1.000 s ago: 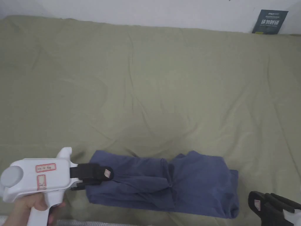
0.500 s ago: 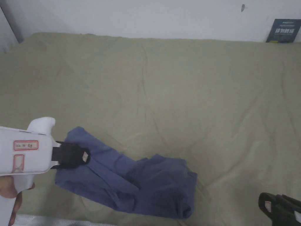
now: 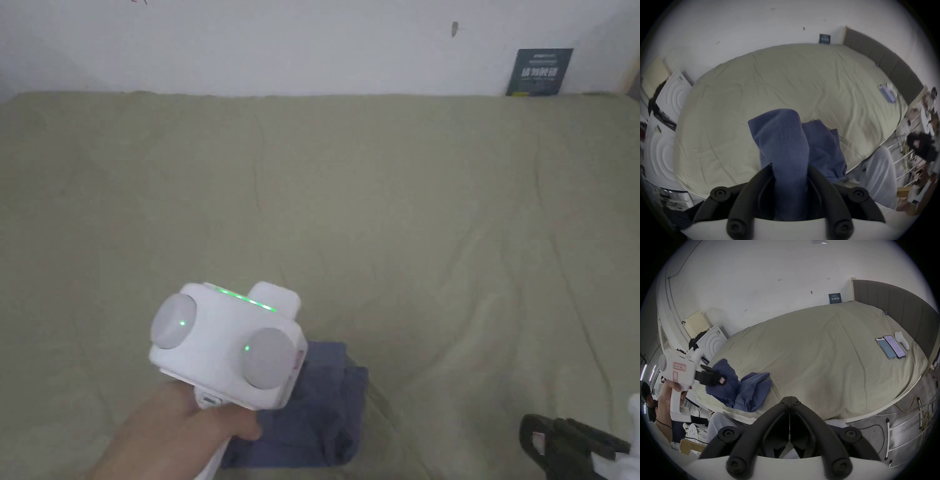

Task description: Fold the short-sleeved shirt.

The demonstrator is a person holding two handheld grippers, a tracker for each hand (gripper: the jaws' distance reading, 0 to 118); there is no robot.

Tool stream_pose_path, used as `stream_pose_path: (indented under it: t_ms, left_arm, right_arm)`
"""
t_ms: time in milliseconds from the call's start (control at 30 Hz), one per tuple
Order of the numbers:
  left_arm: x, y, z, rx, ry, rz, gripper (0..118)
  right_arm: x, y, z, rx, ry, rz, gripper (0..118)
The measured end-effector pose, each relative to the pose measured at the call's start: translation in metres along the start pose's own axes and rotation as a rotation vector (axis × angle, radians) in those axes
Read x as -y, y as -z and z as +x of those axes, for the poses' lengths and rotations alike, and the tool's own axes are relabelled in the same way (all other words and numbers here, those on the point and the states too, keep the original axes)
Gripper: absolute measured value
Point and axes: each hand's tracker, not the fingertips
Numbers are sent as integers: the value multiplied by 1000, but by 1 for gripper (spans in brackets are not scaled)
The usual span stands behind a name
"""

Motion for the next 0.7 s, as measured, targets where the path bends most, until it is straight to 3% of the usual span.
stream_pose_path:
  t_ms: [67, 100, 133, 167, 200, 300, 533, 567, 600, 667, 700]
  left_arm:
    - [-1, 20, 30, -42, 84, -23, 18]
    - [-1, 30, 41, -66, 101, -30, 48]
    - [1, 40, 55, -92, 112, -22, 93]
    - [1, 49, 65, -96, 128, -15, 118]
    - [2, 62, 74, -84, 144, -30, 112]
    - [-2, 58, 82, -60, 152, -1, 113]
    - [10, -21, -8, 244, -125, 112, 113]
    - [15, -32, -25, 305, -196, 154, 109]
    - [22, -40, -43, 362, -264, 212, 87]
    - [30, -37, -74, 440, -368, 241, 4]
    - [32, -31, -83, 454, -435, 265, 3]
  right_arm:
    - [1, -2, 3, 2, 14, 4, 1]
    - [1, -2, 5, 3, 21, 5, 1]
    - [2, -3, 7, 3, 26, 5, 1]
    - [3, -4, 8, 3, 29, 5, 1]
    - [3, -4, 10, 5, 31, 6, 1]
    - [4, -8, 14, 15, 38, 6, 1]
    - [2, -13, 23, 28, 66, 24, 1]
    - [1, -11, 23, 25, 67, 21, 1]
    - [1, -9, 23, 22, 67, 18, 1]
    - [2, -4, 22, 15, 70, 8, 1]
    - [2, -2, 21, 8, 74, 3, 1]
